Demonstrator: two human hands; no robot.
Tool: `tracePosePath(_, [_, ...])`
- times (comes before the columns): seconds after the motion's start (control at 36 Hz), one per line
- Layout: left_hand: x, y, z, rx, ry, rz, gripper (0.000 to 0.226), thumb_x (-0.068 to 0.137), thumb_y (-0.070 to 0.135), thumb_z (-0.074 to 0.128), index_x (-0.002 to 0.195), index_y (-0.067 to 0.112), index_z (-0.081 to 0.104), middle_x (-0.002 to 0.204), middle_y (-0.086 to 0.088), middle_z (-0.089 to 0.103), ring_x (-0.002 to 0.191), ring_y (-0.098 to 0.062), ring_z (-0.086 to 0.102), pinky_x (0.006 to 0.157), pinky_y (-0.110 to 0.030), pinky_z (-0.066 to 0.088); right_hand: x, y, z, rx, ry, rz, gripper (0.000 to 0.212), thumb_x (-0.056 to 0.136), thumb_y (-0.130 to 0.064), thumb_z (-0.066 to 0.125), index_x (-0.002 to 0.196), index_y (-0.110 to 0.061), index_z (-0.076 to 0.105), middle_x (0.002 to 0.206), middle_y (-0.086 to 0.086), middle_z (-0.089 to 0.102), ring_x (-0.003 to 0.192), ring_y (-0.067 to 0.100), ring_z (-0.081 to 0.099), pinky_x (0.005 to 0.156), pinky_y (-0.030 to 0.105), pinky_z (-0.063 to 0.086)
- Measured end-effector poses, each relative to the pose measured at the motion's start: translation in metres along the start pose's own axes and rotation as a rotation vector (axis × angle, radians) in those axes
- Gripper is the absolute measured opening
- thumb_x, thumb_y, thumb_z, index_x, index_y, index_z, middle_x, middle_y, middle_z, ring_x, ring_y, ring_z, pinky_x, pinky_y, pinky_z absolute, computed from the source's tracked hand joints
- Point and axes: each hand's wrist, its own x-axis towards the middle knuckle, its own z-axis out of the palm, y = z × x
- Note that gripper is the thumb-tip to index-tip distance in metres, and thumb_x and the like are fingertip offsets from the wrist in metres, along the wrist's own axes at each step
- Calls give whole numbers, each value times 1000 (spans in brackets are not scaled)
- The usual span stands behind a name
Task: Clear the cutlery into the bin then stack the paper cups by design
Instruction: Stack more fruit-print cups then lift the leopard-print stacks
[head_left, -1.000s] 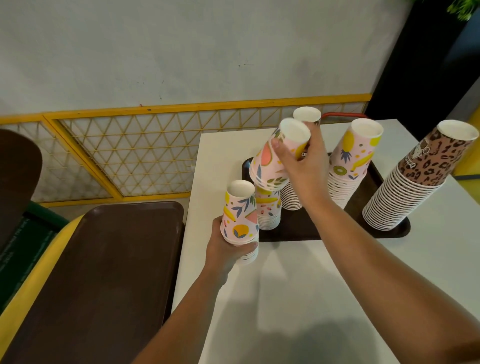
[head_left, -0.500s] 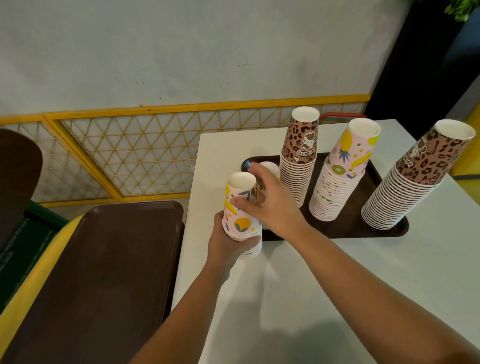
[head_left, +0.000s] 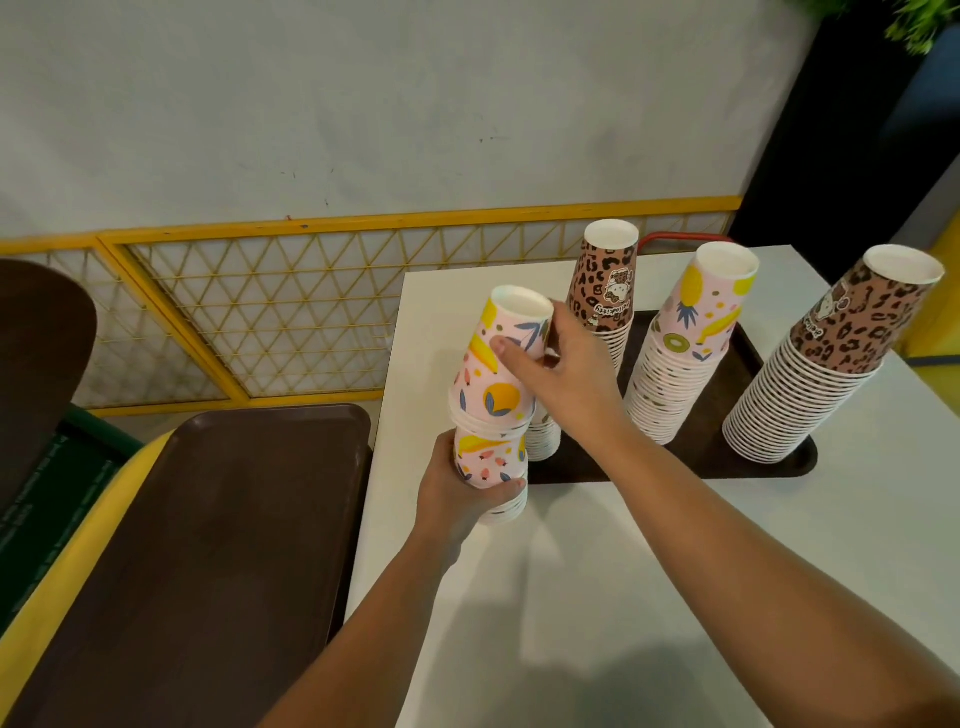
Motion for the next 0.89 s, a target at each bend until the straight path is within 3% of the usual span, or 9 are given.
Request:
tracePosePath(0.14, [0, 2, 1, 13, 1, -6, 89, 30, 36, 86, 113, 25, 53, 106, 3, 66, 100, -15, 63, 78, -28, 52, 6, -7, -7, 38, 49, -19, 37, 82, -26, 69, 114, -14, 56, 97, -9, 64, 86, -6, 60, 72, 11, 51])
tracePosePath(0.28, [0, -2, -1, 64, 25, 4, 78, 47, 19, 91, 114, 23, 51, 107, 3, 63, 103, -18, 60, 79, -29, 51, 16, -18, -21, 110, 218, -57, 35, 84, -26, 66, 115, -18, 53, 100, -11, 64, 86, -11, 61, 70, 8, 49])
tracePosePath(0.39, [2, -5, -3, 74, 54, -8, 73, 58, 9, 89, 117, 23, 48, 110, 3, 61, 105, -18, 58, 81, -29, 51, 29, -14, -32, 6, 318, -82, 52, 80, -39, 66, 123, -15, 51, 114, 1, 64, 103, 8, 62, 84, 29, 54])
tracePosePath(0.47, [2, -5, -3, 64, 58, -13, 73, 59, 9, 88, 117, 25, 48, 110, 4, 61, 104, -16, 57, 77, -24, 48, 31, -1, -31, -83, 287, -72, 59, 78, -44, 65, 127, -15, 48, 119, 2, 62, 108, 12, 60, 89, 34, 53])
tracePosePath(0.56, [3, -5, -3, 59, 55, -4, 72, 59, 8, 88, 116, 26, 48, 108, 6, 61, 102, -15, 57, 75, -22, 47, 27, 16, -26, -119, 244, -60, 56, 79, -38, 69, 126, -15, 49, 118, -2, 63, 106, 8, 59, 89, 24, 50])
tracePosePath(0.64, [3, -4, -3, 55, 52, 3, 72, 59, 8, 88, 118, 24, 49, 110, 3, 62, 102, -15, 58, 72, -19, 47, 24, 28, -20, -187, 205, -46, 50, 80, -30, 71, 122, -12, 52, 113, 0, 65, 97, 3, 56, 79, 10, 41])
tracePosePath(0.78, [5, -1, -2, 49, 54, 22, 72, 59, 9, 88, 119, 22, 49, 112, 1, 62, 103, -16, 58, 74, -21, 47, 23, 44, -14, -258, 73, -23, 56, 78, -32, 72, 126, -13, 49, 120, 3, 61, 112, 16, 56, 86, 16, 41])
tracePosePath(0.89, [6, -1, -2, 49, 50, 28, 77, 57, 12, 90, 121, 22, 50, 113, 0, 62, 106, -19, 59, 83, -31, 51, 10, 32, -8, -194, 129, -103, 61, 82, -34, 68, 134, -15, 43, 132, 1, 53, 119, 4, 46, 94, 8, 35])
